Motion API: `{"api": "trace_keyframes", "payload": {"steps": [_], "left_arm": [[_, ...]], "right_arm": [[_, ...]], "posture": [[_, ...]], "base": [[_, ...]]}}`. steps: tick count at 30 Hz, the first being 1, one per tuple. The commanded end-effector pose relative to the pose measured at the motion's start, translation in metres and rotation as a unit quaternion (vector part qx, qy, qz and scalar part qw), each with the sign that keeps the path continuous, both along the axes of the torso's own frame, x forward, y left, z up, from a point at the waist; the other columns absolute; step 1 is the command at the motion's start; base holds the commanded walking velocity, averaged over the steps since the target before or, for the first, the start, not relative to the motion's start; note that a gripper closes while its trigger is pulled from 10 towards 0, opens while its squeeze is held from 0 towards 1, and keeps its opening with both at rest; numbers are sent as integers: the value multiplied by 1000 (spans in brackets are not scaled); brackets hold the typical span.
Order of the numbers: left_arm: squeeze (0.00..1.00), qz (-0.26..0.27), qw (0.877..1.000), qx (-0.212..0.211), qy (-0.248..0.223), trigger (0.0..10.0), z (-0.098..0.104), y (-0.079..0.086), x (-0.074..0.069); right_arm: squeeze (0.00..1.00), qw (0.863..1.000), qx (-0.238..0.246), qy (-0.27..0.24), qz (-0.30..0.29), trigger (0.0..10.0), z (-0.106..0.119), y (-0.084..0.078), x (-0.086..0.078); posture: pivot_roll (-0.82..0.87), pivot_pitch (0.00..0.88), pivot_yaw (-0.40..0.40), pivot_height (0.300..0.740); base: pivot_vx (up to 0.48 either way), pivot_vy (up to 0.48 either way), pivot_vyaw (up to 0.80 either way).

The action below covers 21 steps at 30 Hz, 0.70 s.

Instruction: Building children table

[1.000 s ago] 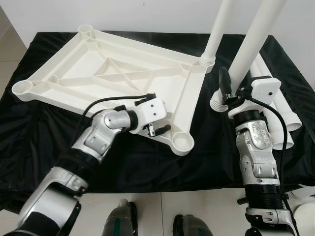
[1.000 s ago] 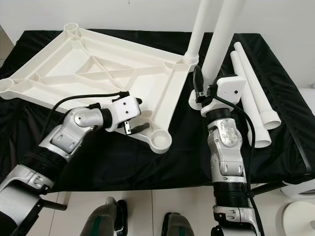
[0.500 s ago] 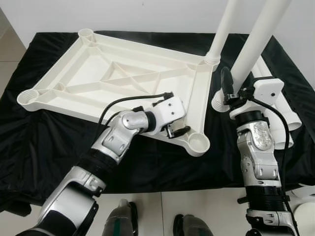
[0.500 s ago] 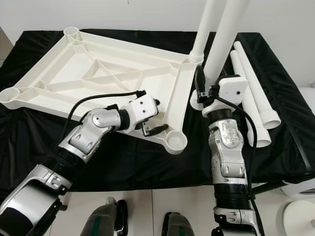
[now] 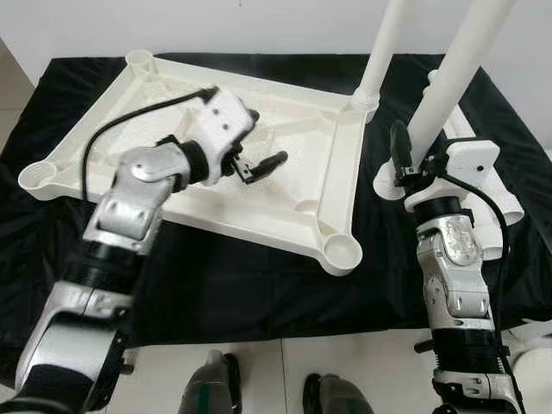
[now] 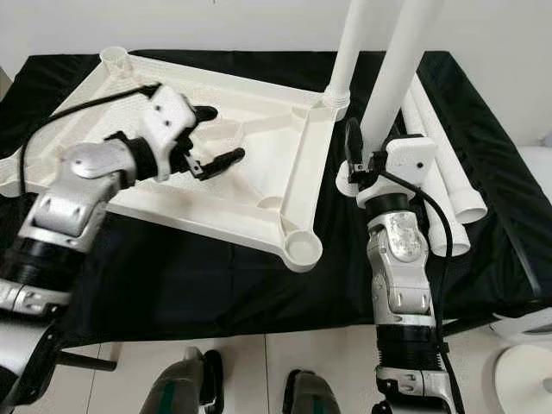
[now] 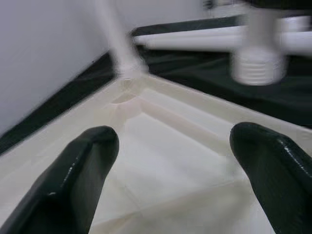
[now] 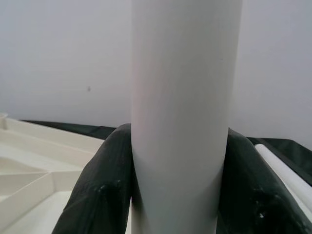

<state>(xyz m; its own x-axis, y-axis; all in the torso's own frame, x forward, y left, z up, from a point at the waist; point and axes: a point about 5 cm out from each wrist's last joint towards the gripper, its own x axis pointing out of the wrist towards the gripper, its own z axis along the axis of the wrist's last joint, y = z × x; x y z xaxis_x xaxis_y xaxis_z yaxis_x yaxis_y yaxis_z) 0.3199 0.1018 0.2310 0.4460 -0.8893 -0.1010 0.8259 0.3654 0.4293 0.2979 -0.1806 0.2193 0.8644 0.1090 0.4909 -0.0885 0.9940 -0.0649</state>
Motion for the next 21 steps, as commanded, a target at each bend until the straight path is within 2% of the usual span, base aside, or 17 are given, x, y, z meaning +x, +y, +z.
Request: {"api": "trace_keyframes", "payload": {"steps": [1, 10, 14, 18, 21], "left_arm": [[0, -44, 999, 15, 25, 10000, -9, -7, -10], [0, -72, 995, 38, 50, 10000, -36, -24, -25], [0, -67, 995, 35, 62, 10000, -40, -27, -25], [0, -61, 994, 69, 60, 10000, -54, -34, -26], [0, -57, 994, 79, 55, 10000, -58, -36, -25]], "right_arm": [[0, 1000, 10, -3, 6, 10000, 2, 0, 0], [0, 1000, 12, 0, 16, 10000, 3, 0, 2], [0, 1000, 11, 0, 17, 10000, 4, 0, 2], [0, 1000, 9, 0, 24, 10000, 4, 2, 3], [0, 1000, 9, 0, 26, 10000, 5, 3, 3]], "posture": [[39, 127, 21, 740], [31, 115, 11, 740], [30, 113, 9, 740], [31, 107, 6, 740], [29, 105, 8, 740]], "base": [[0, 0, 0], [0, 0, 0], [0, 0, 0], [0, 0, 0], [0, 0, 0]]}}
